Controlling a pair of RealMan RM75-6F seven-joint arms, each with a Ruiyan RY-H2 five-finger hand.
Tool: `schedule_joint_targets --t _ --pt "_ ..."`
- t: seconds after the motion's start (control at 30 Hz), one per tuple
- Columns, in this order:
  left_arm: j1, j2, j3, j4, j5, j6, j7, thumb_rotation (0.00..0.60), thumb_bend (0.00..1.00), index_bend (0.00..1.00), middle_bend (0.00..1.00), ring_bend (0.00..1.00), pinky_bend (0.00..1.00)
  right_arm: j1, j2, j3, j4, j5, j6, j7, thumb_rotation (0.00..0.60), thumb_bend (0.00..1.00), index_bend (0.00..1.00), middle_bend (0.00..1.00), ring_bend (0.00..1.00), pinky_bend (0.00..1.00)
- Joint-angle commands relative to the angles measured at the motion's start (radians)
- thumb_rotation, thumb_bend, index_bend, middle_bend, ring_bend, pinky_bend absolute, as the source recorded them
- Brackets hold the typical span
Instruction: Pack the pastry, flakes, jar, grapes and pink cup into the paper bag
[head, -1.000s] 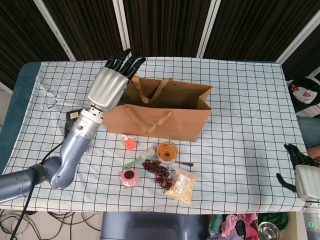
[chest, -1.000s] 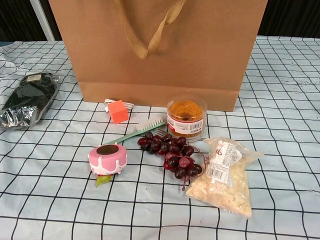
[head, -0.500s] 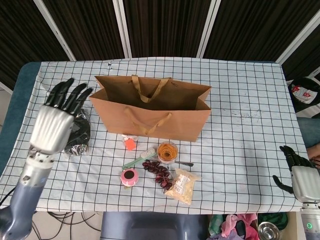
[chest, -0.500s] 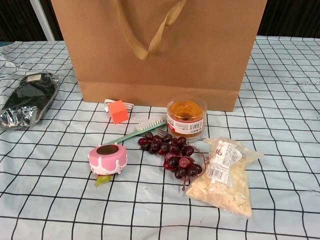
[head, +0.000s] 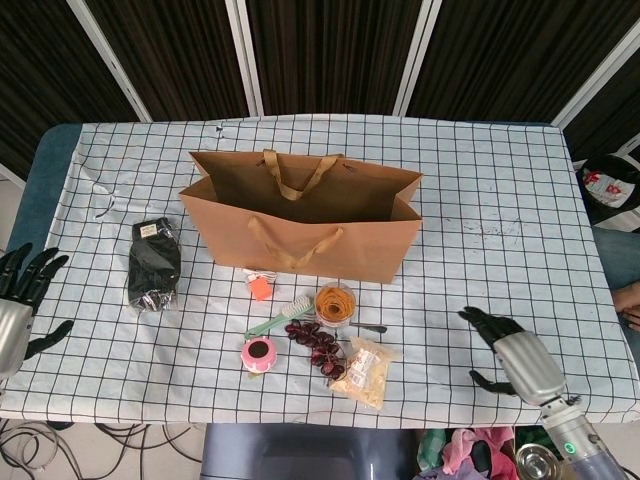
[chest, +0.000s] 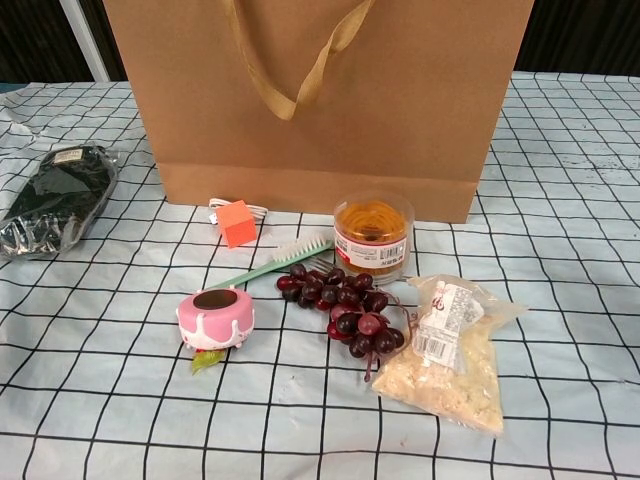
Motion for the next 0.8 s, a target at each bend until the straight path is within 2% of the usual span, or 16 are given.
schedule_joint_targets --t 0.03,0.17,0.47,0.6,0.8 --pt "0.026 -0.061 0.013 0.089 -0.005 -0.02 -0.094 0.6 0.0 0.14 0.12 0.02 0.1 0.072 -0.035 -0.017 -0.044 -0.085 -0.103 -0.195 0.6 0.21 0.09 0.09 0.19 0.22" --pt "0.019 -0.063 0.01 0.108 -0.017 -0.068 -0.13 0.6 0.0 0.14 0.12 0.02 0.09 0.111 -0.102 -0.023 -0.094 -0.09 -0.195 -0.311 0.6 0.21 0.08 0.08 0.17 0.22" --pt "0.027 -0.069 -0.012 0.12 -0.026 -0.086 -0.134 0.6 0.0 0.14 0.12 0.02 0.09 0.169 -0.229 0.011 -0.117 -0.051 -0.305 -0.535 0.6 0.21 0.07 0.07 0.15 0.22" --pt "0.032 -0.074 -0.023 0.12 -0.035 -0.091 -0.124 0.6 0.01 0.15 0.12 0.02 0.09 0.183 -0.295 0.039 -0.105 -0.036 -0.317 -0.649 0.6 0.21 0.06 0.07 0.15 0.22" --pt "0.037 -0.075 -0.037 0.116 -0.05 -0.101 -0.121 0.6 0.01 0.15 0.12 0.02 0.09 0.201 -0.369 0.082 -0.091 -0.003 -0.312 -0.729 0.6 0.2 0.06 0.07 0.15 0.22"
